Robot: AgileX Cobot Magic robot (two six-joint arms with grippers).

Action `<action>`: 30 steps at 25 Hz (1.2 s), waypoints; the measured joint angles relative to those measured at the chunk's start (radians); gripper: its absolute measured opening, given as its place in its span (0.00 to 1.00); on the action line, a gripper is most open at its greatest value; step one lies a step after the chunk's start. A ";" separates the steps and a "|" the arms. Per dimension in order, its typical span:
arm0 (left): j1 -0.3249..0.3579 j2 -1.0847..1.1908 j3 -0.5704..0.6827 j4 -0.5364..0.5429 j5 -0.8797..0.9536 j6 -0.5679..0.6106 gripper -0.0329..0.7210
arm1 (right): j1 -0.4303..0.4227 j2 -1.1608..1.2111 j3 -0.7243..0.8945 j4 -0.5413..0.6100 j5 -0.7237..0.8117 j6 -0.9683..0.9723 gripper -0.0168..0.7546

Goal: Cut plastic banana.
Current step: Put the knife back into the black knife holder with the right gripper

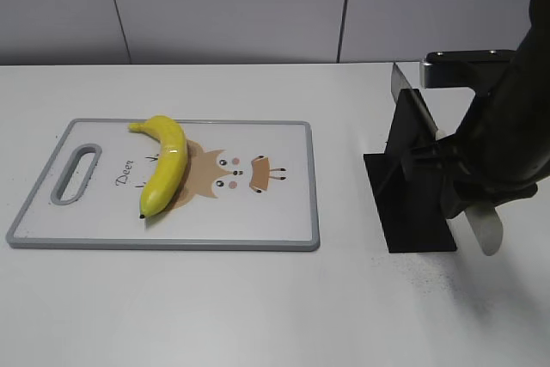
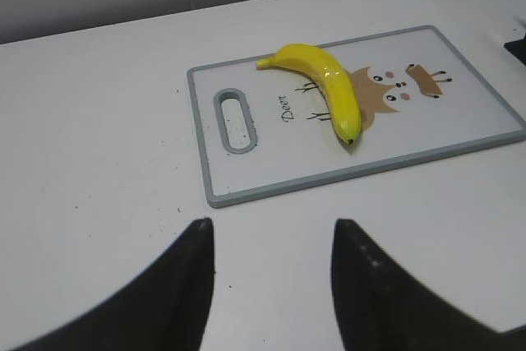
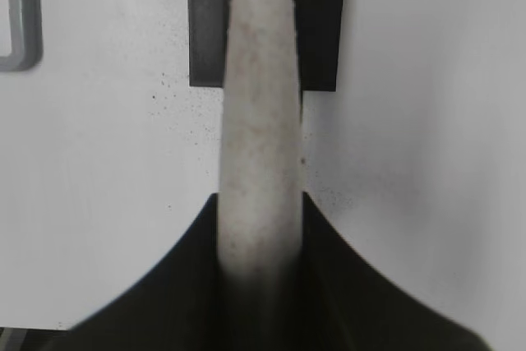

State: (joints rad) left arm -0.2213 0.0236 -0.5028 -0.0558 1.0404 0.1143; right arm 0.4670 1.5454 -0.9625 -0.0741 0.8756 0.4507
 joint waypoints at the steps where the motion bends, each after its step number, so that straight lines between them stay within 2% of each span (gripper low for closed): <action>1: 0.000 0.000 0.000 0.000 0.000 0.000 0.65 | 0.000 0.000 0.000 0.000 -0.007 0.001 0.25; 6: 0.000 0.000 0.000 0.000 0.000 0.000 0.65 | 0.000 0.000 0.000 -0.001 -0.014 0.004 0.25; 9: 0.000 0.000 0.000 0.000 0.000 0.000 0.65 | 0.000 0.000 0.000 -0.003 -0.023 0.004 0.29; 13: 0.000 0.000 0.000 0.000 0.000 0.000 0.65 | 0.000 0.000 0.000 -0.004 -0.035 -0.003 0.45; 18: 0.000 0.000 0.000 0.000 0.000 0.000 0.65 | 0.000 0.000 0.000 -0.004 -0.038 -0.019 0.72; 20: 0.000 0.000 0.000 0.000 0.000 0.000 0.65 | 0.000 0.000 0.000 -0.004 -0.038 -0.024 0.78; 30: 0.000 0.000 0.000 0.000 0.000 0.000 0.66 | 0.000 -0.153 -0.055 0.018 -0.005 -0.112 0.81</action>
State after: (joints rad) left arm -0.2213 0.0236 -0.5028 -0.0558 1.0402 0.1143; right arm 0.4670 1.3920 -1.0172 -0.0566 0.8706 0.3390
